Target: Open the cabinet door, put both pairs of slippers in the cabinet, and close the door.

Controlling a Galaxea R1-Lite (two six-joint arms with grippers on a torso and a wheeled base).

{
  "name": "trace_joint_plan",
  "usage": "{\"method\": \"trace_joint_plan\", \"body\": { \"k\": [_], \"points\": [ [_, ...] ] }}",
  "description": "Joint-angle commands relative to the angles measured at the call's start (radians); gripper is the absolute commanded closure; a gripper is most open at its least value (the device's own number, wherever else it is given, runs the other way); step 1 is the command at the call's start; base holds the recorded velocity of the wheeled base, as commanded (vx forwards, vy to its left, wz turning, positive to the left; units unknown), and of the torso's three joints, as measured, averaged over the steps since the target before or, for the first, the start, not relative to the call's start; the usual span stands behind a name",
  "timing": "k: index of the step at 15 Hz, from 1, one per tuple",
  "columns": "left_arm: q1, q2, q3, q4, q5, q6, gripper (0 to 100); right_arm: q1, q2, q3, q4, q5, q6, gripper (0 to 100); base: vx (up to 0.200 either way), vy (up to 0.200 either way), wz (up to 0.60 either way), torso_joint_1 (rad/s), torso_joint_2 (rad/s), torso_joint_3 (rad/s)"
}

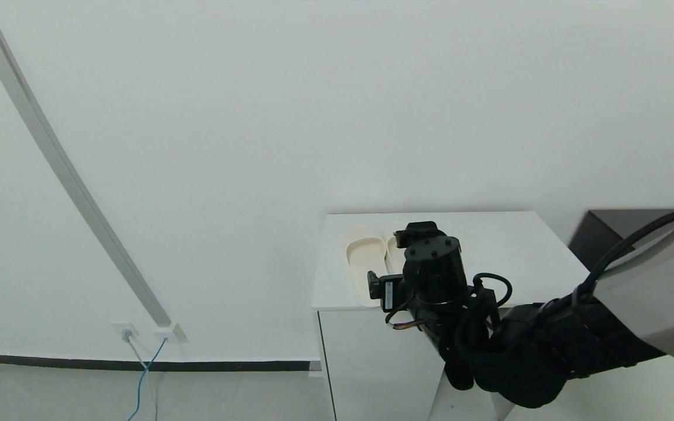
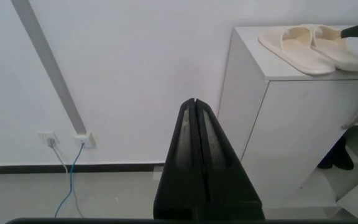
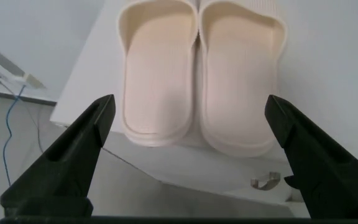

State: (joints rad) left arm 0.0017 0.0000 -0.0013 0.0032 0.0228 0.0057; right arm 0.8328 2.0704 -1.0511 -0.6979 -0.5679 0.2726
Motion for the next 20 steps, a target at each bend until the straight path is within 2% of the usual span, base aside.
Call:
{"method": "trace_joint_plan", "body": {
  "k": [1,5,16,20],
  "points": [
    [0.0,0.002,0.0,0.0,0.0,0.0,100,-0.02,0.04,-0.012,-0.006,0.0,-0.001,0,0.0,0.0,0.0,0.0,0.0,0.0],
    [0.0,0.0,0.001,0.0,0.0,0.0,100,-0.046,0.126,-0.067,-0.031,0.01,-0.006,0,0.0,0.0,0.0,0.0,0.0,0.0],
    [0.0,0.002,0.0,0.0,0.0,0.0,100,-0.155,0.459,-0.484,-0.084,0.016,-0.095,0,0.0,0.0,0.0,0.0,0.0,0.0],
    [0.0,0.0,0.001,0.0,0.002,0.0,100,-0.17,0.481,-0.55,-0.06,0.039,-0.11,0,0.0,0.0,0.0,0.0,0.0,0.0]
  ]
}}
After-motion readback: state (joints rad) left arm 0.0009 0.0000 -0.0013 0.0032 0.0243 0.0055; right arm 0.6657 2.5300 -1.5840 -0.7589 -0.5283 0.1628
